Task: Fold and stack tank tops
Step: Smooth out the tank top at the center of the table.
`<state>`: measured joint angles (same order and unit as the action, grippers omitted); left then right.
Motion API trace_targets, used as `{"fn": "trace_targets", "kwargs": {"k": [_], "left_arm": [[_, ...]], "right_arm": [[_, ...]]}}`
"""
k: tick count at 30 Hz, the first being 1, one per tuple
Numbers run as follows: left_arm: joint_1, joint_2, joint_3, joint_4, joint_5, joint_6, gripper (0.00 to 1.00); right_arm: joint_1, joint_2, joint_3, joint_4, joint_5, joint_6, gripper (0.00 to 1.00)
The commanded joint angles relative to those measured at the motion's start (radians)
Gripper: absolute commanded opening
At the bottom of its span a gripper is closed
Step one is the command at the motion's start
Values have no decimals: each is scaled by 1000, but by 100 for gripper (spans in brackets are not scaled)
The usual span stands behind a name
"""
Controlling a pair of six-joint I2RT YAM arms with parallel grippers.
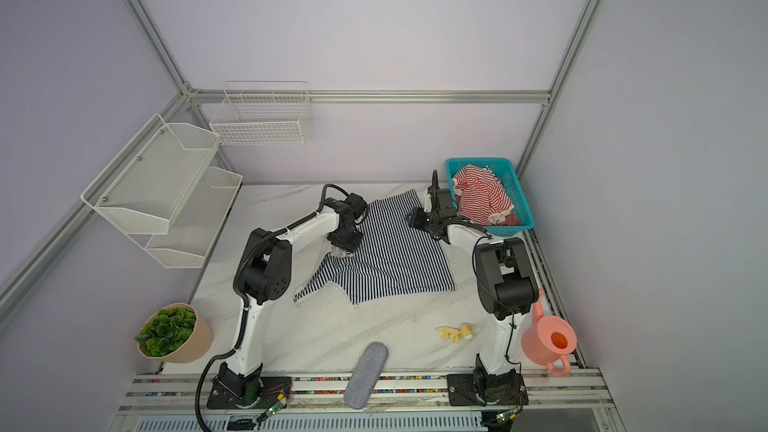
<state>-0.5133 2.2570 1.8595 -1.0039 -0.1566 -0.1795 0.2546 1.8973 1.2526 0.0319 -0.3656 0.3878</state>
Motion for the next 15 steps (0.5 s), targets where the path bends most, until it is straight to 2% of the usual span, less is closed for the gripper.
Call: {"fn": "trace_targets", "kwargs": {"k": [1,7,12,15], "left_arm": [[-13,-68,-52,1,5,-18,41],[-18,-94,-91,11,-1,-29,41],[-18,-111,-113,21,-1,-29,31],[-18,-109,-118,21,-8,-28,21]], "right_arm": [[5,-14,-12,37,-24,-6,50],[7,-10,-19,40,-26,-6,50],[6,-2,-31,43,-32,-5,48],[6,4,-42,53,-39,-3,46]]}}
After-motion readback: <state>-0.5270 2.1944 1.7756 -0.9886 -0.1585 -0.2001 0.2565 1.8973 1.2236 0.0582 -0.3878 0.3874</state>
